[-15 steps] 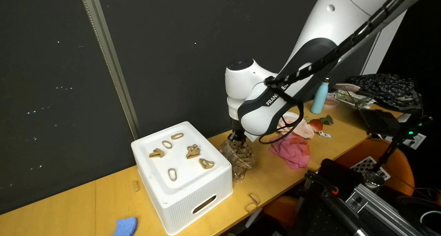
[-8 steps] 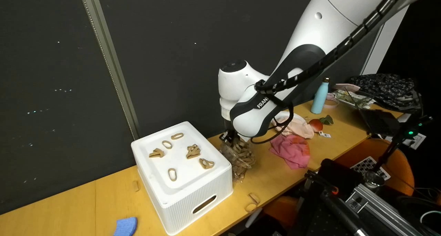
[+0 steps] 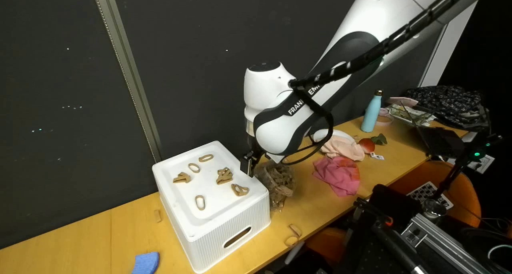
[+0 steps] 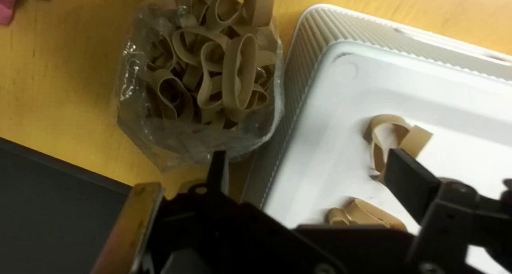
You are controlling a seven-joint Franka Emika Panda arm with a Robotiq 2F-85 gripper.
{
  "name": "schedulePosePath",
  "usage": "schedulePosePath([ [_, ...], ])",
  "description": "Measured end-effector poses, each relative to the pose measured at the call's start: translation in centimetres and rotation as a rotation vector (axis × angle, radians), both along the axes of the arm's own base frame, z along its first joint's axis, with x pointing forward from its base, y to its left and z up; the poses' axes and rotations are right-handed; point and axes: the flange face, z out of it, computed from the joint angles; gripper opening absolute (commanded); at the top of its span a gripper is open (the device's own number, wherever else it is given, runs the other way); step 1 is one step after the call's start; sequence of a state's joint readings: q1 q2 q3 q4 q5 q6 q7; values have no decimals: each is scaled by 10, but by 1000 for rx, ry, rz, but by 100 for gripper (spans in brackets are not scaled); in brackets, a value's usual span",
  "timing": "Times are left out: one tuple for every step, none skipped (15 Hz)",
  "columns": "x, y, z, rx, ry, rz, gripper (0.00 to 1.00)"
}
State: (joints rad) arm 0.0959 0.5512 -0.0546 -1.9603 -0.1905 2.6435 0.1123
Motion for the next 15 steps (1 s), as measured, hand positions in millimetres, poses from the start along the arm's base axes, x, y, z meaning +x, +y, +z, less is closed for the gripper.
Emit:
schedulePosePath([
  [5,2,6,2,-2,16,100],
  [11,2,12,0,-8,31,100],
  [19,1,18,-3,-19,45,100],
  [29,-2,22,-5,-34,59,100],
  [40,-4,24,-5,-49,70,100],
  [51,-6,23,-2,-58,77,100],
  [62,-5,20,-5,-60,82,100],
  [73,-3,15,-8,-57,83,100],
  [83,2,10,-13,-52,77,100],
  [92,8,5,-17,-49,68,100],
  [99,15,1,-20,-45,55,100],
  [105,23,-2,-22,-45,43,100],
  [109,31,-4,-24,-42,34,100],
  [114,38,-7,-25,-40,27,100],
  [118,44,-9,-27,-34,22,100],
])
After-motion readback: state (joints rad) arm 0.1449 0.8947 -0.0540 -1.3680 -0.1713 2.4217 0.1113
